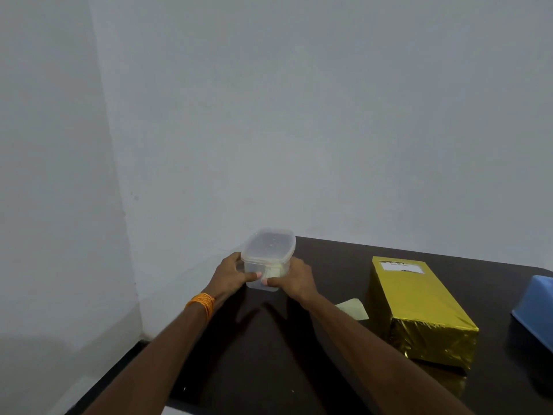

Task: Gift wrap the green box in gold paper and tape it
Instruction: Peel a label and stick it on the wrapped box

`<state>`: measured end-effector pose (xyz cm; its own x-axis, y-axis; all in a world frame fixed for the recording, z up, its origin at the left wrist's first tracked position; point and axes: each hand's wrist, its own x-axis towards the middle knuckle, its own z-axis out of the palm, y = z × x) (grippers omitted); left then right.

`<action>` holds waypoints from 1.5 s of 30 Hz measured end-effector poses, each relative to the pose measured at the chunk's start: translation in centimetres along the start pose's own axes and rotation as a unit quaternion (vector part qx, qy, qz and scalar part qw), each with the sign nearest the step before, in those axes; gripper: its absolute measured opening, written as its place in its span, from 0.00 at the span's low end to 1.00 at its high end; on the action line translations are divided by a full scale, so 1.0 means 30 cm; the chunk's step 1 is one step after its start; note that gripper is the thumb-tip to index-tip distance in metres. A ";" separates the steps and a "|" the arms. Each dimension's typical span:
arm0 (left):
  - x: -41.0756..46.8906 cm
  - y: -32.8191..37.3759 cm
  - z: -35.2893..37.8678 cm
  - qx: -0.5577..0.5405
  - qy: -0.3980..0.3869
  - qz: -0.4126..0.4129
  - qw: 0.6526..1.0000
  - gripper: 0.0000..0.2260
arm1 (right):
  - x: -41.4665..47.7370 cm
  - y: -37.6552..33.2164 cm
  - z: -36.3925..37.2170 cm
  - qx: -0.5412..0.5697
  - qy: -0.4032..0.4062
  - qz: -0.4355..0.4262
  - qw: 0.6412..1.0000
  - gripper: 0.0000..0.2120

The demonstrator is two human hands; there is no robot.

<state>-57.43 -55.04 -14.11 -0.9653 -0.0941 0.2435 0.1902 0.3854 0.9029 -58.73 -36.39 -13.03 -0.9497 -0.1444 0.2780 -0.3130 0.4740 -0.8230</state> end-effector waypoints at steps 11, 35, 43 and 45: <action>0.192 -0.065 0.030 0.009 0.007 0.006 1.000 0.33 | 0.180 0.043 0.037 -0.033 0.013 0.013 0.999 0.27; -0.056 0.363 0.197 0.016 0.135 0.083 0.987 0.15 | -0.101 -0.064 -0.356 -0.147 0.121 -0.008 0.982 0.17; -0.152 0.620 0.541 -0.028 0.026 0.153 0.988 0.10 | -0.295 -0.025 -0.683 -0.157 0.219 -0.034 0.962 0.14; -0.185 0.665 0.621 -0.039 0.000 0.159 0.987 0.10 | -0.351 0.001 -0.765 -0.164 0.246 -0.037 0.955 0.13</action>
<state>-51.62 -29.73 -4.06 -0.8544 0.0195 0.5193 0.4967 0.3241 0.8051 -48.44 -14.91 -4.60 -0.7791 0.1985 0.5946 -0.2820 0.7361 -0.6153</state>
